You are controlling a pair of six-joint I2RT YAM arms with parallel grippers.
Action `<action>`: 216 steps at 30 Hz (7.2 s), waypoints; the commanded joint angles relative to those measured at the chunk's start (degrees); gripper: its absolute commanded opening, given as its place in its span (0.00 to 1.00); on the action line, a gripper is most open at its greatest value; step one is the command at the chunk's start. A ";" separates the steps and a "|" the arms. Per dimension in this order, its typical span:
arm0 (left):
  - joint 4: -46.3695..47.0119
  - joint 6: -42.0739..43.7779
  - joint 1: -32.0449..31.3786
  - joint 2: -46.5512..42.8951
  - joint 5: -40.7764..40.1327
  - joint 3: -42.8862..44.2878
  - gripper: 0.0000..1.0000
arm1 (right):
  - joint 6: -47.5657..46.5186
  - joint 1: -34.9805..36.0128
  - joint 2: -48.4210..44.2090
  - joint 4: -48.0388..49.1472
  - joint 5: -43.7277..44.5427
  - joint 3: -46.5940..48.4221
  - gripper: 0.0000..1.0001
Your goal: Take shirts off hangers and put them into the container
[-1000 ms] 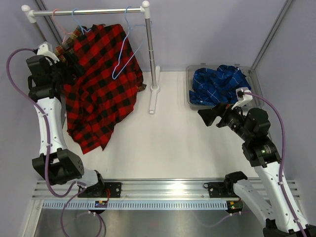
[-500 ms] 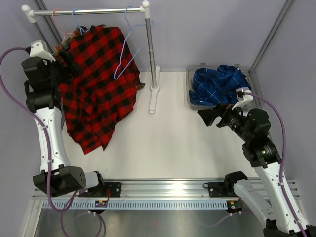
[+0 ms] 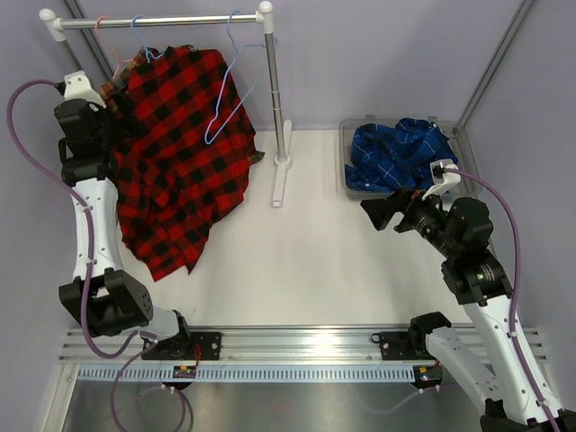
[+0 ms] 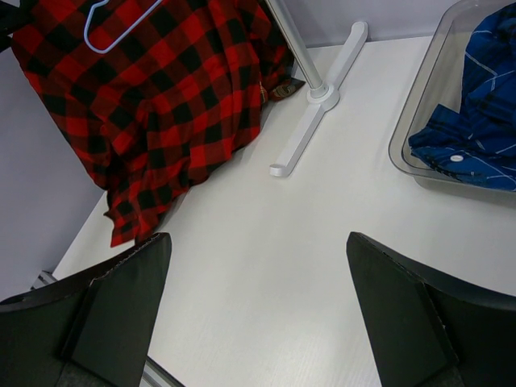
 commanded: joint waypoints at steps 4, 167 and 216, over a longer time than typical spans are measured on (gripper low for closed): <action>9.99 5.99 -0.05 0.11 6.23 -1.50 0.98 | -0.80 0.79 0.24 0.61 0.16 -0.26 0.99; -30.35 -2.10 -19.82 -57.37 30.42 -28.84 0.00 | -4.40 1.58 8.24 1.05 -0.72 2.98 0.99; -1.25 0.98 -38.72 -31.08 35.97 -29.80 0.00 | -8.88 20.12 28.71 11.95 12.73 24.07 0.99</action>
